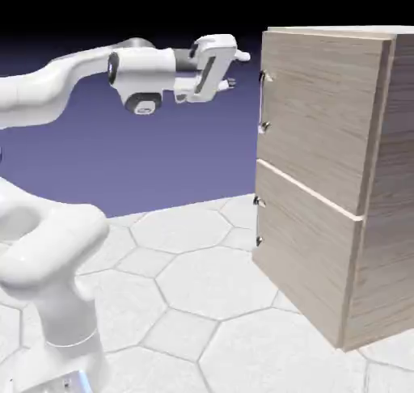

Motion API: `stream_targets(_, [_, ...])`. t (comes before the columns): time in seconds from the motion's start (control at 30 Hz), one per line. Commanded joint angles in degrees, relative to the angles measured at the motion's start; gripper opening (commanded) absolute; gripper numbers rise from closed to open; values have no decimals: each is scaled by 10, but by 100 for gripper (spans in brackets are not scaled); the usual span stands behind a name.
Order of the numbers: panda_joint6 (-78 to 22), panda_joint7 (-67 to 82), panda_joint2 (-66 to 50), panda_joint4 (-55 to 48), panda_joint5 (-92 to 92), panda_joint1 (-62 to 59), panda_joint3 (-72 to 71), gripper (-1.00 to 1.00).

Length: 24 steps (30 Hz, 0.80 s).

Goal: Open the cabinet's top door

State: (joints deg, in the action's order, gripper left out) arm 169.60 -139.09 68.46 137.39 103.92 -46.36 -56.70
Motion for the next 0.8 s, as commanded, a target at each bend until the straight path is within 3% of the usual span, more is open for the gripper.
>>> stream_targets(0.0, [-1, -23, 9, -6, 25, -11, -14, 0])
stream_targets(0.3, [-11, -232, 86, -57, 249, -113, -136, 0])
stream_targets(0.53, [-38, -240, 93, -129, 289, -214, -163, 0])
stream_targets(0.57, [-38, -240, 93, -129, 289, -214, -163, -100])
stream_targets(0.77, [-135, -179, 123, -26, 334, -134, -110, -100])
